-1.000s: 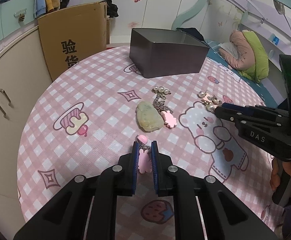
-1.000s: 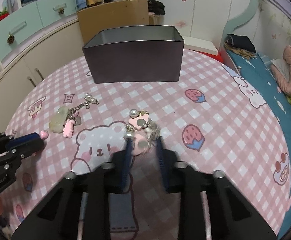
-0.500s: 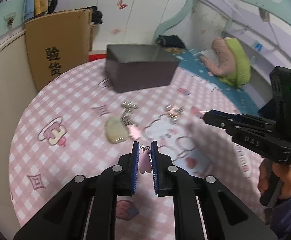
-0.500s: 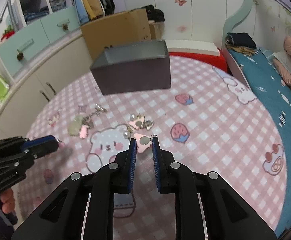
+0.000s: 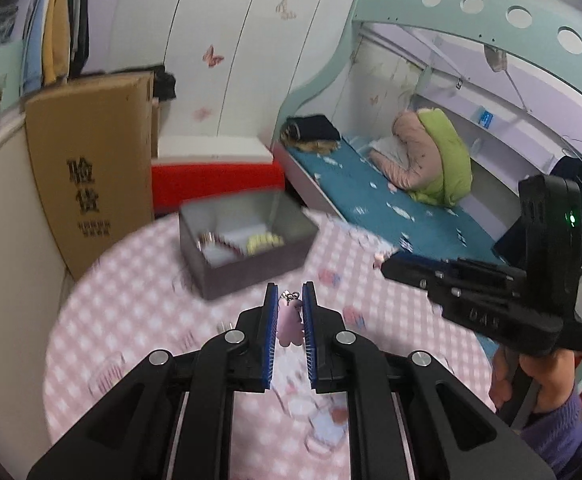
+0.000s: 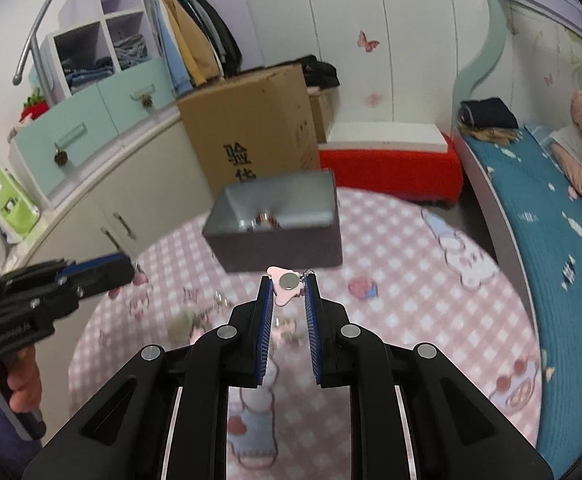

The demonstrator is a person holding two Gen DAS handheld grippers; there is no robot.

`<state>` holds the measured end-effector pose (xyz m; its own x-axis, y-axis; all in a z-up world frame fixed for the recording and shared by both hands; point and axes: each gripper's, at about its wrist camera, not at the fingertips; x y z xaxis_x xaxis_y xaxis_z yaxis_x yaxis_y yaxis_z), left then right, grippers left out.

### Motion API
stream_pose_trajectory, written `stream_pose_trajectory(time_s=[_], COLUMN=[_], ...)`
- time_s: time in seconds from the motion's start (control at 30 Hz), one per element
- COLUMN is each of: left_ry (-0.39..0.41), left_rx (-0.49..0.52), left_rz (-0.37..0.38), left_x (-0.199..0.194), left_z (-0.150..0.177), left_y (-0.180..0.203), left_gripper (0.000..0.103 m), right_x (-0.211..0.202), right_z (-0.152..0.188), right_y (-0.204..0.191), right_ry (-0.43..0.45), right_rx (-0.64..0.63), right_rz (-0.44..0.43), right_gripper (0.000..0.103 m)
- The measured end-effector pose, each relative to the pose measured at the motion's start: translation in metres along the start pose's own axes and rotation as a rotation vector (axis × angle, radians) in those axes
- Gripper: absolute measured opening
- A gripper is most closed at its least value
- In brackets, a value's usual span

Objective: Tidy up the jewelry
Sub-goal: 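Carry both earrings into the grey box and open both tools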

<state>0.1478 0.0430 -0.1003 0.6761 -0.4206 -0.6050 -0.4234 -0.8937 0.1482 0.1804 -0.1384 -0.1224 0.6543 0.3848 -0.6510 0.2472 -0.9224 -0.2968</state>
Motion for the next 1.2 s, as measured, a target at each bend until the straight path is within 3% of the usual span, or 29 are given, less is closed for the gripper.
stream_pose_trajectory(time_s=[0.17,0.37,0.67,1.1,1.13,1.2], left_ry=[-0.008,-0.089,-0.205,-0.237,-0.238,-0.233], left_rx=[-0.019,-0.077,-0.109,-0.138,-0.141,-0.150], left_rz=[0.011,0.037,0.008,0.016,0.017,0.013], left_x=[0.023,0.074,0.134,0.148,0.148,0.148], left_z=[-0.034,-0.058,-0.053,-0.047,-0.047,-0.047], left_y=[-0.017,-0.040,-0.060,-0.071,-0.071,-0.071], left_gripper=[0.011,0.011,0.011,0.012,0.012,0.024], right_x=[0.022,0.062,0.120,0.145,0.146,0.148], right_z=[-0.033,-0.062,-0.069,-0.065,-0.065,-0.064], right_y=[-0.007,-0.013,-0.009,0.003,0.004,0.006], right_ry=[-0.012,-0.055,-0.148,-0.191,-0.192,-0.196], right_rx=[0.010,0.015,0.023,0.058,0.063,0.069], right_rz=[-0.044,-0.053,-0.025,-0.026,-0.029,-0.029], right_gripper=[0.017,0.017,0.017,0.017,0.017,0.017])
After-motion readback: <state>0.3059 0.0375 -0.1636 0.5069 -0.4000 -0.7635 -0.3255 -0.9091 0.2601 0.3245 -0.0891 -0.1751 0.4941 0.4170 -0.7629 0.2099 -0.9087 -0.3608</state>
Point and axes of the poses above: each gripper's, at about its wrist camera, not at the fingertips, and x roughly the way its jaws point, y to its right, z to its underside, and after that the axes turned 6 degrees about x, right-handed
